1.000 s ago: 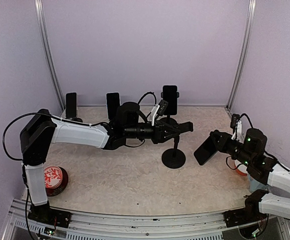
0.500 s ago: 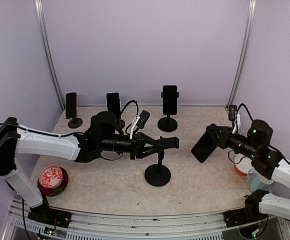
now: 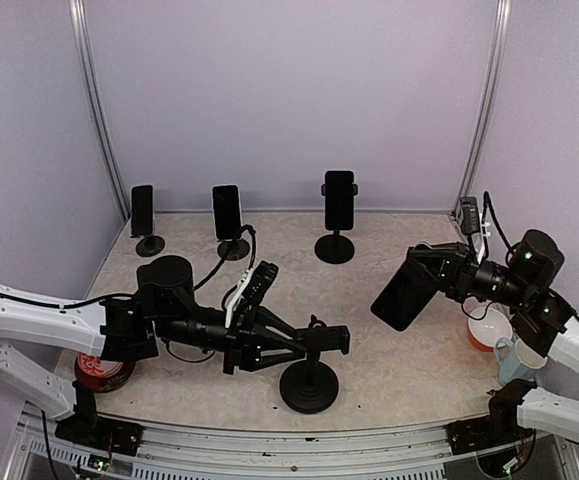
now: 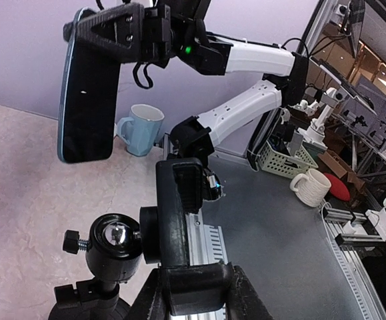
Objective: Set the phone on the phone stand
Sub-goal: Move the phone stand to the center of the board.
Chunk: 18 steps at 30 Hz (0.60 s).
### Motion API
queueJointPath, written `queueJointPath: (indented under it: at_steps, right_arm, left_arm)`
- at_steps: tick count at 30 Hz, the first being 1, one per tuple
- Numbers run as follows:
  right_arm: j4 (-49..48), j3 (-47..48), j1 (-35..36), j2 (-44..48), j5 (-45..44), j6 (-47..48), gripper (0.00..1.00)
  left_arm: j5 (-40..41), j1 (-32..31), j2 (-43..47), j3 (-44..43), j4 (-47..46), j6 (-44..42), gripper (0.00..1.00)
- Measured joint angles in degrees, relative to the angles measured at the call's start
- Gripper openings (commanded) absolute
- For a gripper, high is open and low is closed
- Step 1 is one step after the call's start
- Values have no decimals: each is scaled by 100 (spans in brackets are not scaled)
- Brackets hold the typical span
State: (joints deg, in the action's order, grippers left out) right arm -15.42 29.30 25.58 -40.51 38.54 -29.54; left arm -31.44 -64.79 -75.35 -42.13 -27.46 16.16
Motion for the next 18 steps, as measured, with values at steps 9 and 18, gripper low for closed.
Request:
queueJointPath:
  at_steps: [9,18]
  right_arm:
    - [-1276,22,227,42,868,-531,0]
    - [-1921,879,1971,-992,1113,-315,0]
  left_arm:
    - [378,-297,535,662,297,4,0]
    - [496,-404,560,678,400,-4,0]
